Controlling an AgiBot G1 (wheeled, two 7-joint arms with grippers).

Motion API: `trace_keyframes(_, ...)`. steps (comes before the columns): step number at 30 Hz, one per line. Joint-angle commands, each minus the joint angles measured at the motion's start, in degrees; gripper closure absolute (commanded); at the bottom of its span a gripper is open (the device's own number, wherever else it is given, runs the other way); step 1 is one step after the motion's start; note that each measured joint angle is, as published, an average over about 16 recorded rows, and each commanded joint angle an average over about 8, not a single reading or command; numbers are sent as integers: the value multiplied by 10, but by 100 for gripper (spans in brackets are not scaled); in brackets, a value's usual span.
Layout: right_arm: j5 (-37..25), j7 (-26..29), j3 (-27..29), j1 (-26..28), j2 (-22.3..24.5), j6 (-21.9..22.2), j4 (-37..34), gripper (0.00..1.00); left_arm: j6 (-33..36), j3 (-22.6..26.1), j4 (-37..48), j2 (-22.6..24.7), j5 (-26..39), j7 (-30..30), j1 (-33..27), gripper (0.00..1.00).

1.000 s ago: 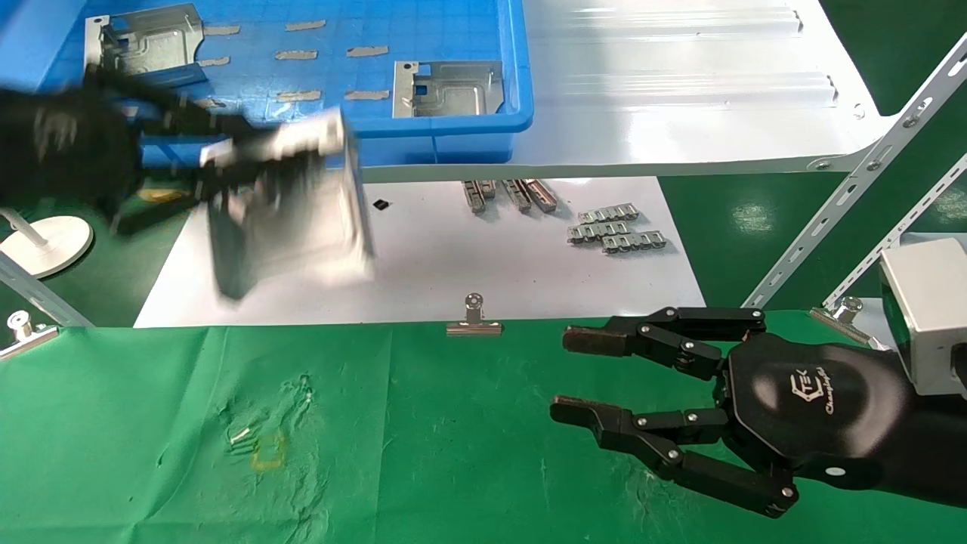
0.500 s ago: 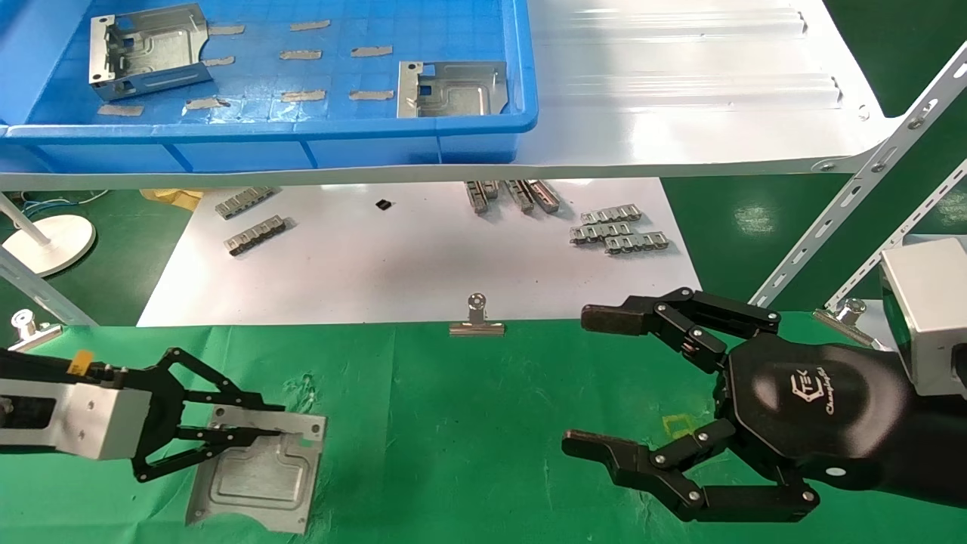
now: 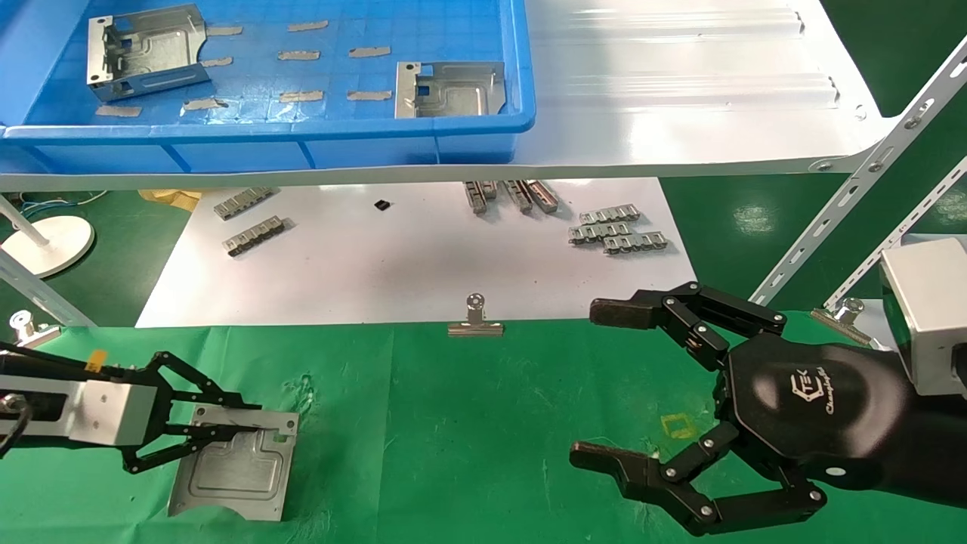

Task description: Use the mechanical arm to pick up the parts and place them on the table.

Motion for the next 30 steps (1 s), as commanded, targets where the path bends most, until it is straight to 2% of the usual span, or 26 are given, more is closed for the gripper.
trace_keyframes(1, 0, 0, 0, 0, 0, 0, 0, 0, 0, 6, 13, 7, 4, 8, -3, 0)
trace_keyframes(11, 0, 0, 0, 0, 0, 0, 0, 0, 3, -13, 64, 23, -38, 13, -5, 0)
trace_keyframes(15, 0, 0, 0, 0, 0, 0, 0, 0, 10, -18, 64, 19, -55, -4, -8, 0)
trace_keyframes(26, 0, 0, 0, 0, 0, 0, 0, 0, 16, -48, 24, -12, -174, -181, 19, 0)
trace_keyframes(30, 0, 0, 0, 0, 0, 0, 0, 0, 15, -51, 18, -13, -194, -208, 28, 0)
